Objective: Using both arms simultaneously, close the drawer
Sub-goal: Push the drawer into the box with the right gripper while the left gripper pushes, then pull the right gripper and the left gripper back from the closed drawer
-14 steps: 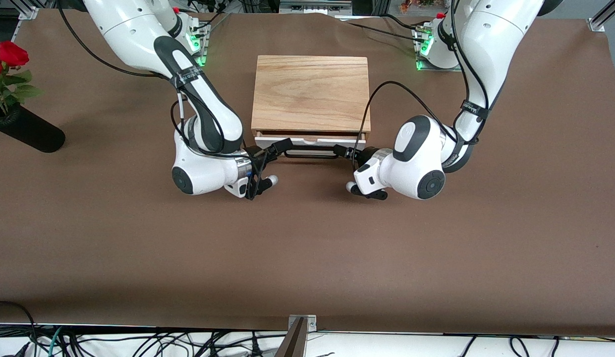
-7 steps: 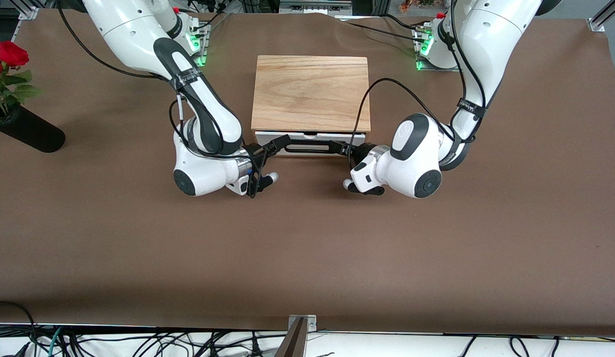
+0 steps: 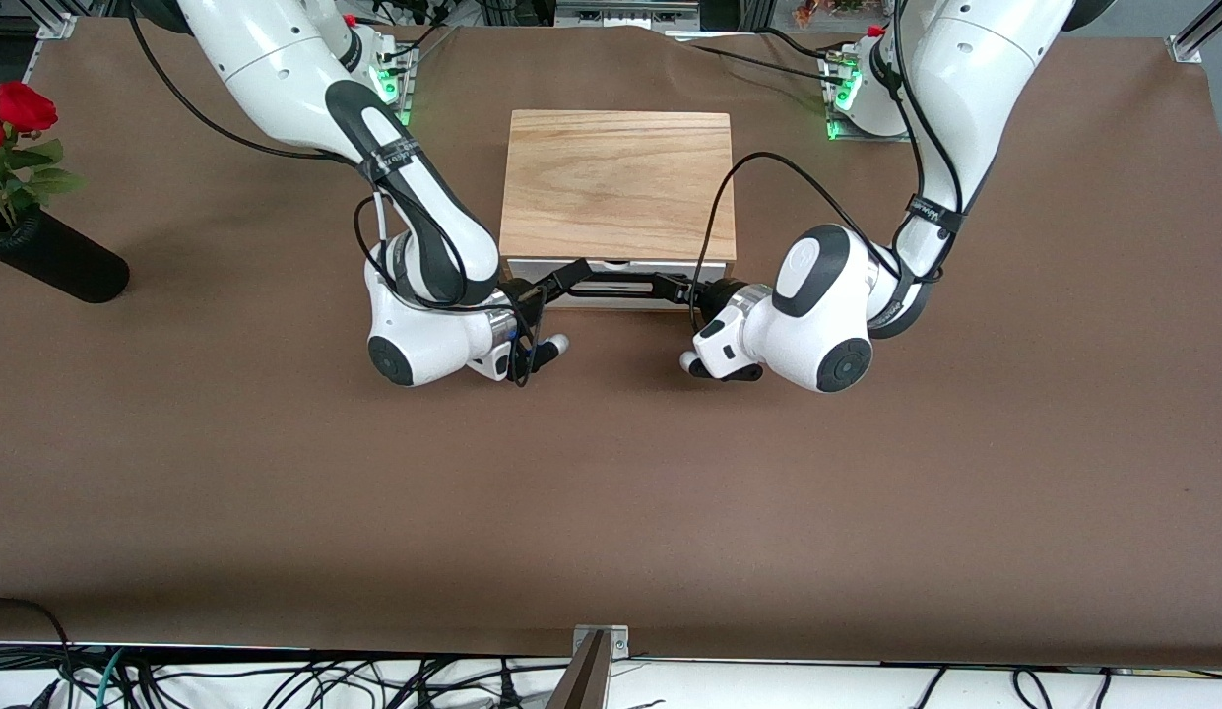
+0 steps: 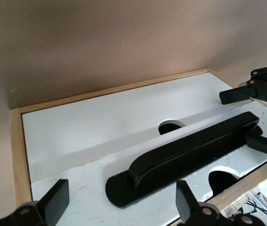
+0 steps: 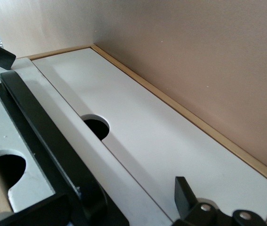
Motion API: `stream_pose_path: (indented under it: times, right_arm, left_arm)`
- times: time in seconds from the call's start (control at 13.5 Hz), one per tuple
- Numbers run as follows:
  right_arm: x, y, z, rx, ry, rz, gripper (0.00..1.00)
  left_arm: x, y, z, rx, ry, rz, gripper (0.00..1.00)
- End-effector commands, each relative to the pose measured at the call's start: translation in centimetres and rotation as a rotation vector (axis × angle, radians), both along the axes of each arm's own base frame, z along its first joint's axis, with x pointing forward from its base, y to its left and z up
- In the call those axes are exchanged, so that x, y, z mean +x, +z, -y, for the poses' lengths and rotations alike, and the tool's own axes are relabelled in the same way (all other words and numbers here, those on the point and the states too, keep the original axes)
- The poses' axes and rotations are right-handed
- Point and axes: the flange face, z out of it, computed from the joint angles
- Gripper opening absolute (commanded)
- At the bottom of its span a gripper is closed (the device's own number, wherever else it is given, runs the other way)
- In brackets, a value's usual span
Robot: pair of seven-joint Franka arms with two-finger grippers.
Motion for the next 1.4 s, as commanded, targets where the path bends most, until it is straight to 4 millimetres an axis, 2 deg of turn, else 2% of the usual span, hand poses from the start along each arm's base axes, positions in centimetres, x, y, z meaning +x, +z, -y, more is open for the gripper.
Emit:
stream_pose_path:
  times: [0.0, 0.3, 0.37, 0.52, 0.74, 0.96, 1.18, 1.33]
  right_arm:
    - [-0.5, -0.8, -0.3, 0.001, 0.021, -0.017, 1.00]
    - [0.5, -0.1, 0.3, 0.015, -0.003, -0.007, 1.00]
    - [1.2, 0.8, 0.2, 0.024, -0.009, 0.011, 1.00]
    - [2.5, 2.2, 0.2, 0.037, -0.014, 0.051, 1.00]
    - [5.0, 5.0, 1.7, 0.055, -0.044, 0.110, 1.00]
    - [6.9, 7.7, 2.9, 0.044, -0.041, 0.187, 1.00]
    - [10.1, 11.0, 6.1, 0.019, -0.058, 0.293, 1.00]
    - [12.1, 12.8, 8.8, -0.021, -0.058, 0.368, 1.00]
  left_arm:
    - [0.0, 1.0, 0.3, -0.008, 0.011, -0.023, 1.00]
    - [0.1, 1.0, 0.2, -0.007, 0.013, -0.021, 1.00]
    - [0.4, 1.3, 0.1, -0.011, 0.014, -0.013, 1.00]
    - [2.2, 3.7, 0.0, -0.027, 0.020, 0.050, 1.00]
    - [4.6, 6.9, -0.8, -0.038, 0.029, 0.140, 1.00]
    - [7.0, 10.6, -2.0, 0.057, -0.032, 0.312, 1.00]
    - [8.8, 13.0, -4.4, 0.238, -0.122, 0.486, 1.00]
    - [9.4, 15.9, -6.0, 0.361, -0.172, 0.598, 1.00]
